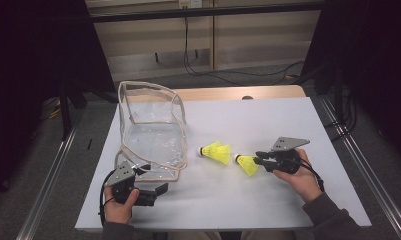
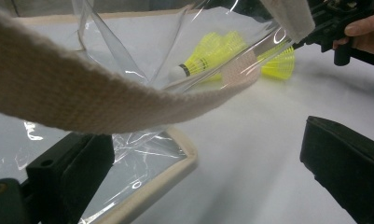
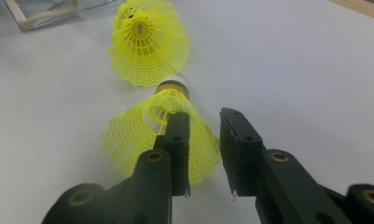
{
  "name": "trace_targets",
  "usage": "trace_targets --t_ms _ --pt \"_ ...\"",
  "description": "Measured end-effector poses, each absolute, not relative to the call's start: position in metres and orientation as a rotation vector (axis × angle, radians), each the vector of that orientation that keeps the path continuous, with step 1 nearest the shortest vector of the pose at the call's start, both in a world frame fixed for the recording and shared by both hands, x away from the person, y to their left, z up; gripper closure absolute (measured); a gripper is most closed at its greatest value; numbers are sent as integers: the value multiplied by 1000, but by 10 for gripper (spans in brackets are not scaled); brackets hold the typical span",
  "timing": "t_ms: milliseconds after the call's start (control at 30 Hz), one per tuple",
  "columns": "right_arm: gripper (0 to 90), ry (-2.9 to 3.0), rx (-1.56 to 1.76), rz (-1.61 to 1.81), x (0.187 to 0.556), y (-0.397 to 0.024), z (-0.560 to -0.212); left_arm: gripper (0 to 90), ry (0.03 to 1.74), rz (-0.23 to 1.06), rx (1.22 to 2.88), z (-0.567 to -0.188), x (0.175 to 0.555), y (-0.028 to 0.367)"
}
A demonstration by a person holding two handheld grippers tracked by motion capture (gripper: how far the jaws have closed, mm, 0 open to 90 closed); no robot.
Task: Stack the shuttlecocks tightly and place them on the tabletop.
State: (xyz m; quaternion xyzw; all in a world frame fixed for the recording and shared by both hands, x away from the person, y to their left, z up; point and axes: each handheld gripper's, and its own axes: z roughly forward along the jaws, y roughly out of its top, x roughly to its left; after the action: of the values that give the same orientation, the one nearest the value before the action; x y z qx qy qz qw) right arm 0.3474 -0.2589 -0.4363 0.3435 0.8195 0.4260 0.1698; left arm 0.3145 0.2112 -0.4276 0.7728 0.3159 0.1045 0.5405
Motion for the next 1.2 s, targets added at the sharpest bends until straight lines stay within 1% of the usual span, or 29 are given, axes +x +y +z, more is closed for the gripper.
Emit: trace_targets --t_ms 133,333,467,533,700,800,900,1067,1200 --pt "681 2319 987 1224 344 -261 -435 29 751 249 1837 -427 314 211" --pt "642 2314 994 1235 340 -262 -434 29 753 250 1832 -427 314 211" --pt "587 2304 1005 1252 337 -263 -432 29 755 252 1828 -427 313 211" --pt "542 2301 1021 1254 335 -263 -432 29 754 251 1830 -427 313 211" --pt "497 2297 1037 1264 331 -263 -431 29 749 253 1831 -426 312 210" --pt "430 2291 1048 1279 328 -262 -430 29 749 251 1830 -426 312 210" --pt "394 2290 1054 1291 325 -262 -430 29 747 252 1834 -426 312 211" --pt "367 2294 1067 1310 321 -261 -428 29 746 253 1835 -426 312 210" --pt "363 2290 1073 1317 319 -263 -427 29 744 249 1834 -427 312 210"
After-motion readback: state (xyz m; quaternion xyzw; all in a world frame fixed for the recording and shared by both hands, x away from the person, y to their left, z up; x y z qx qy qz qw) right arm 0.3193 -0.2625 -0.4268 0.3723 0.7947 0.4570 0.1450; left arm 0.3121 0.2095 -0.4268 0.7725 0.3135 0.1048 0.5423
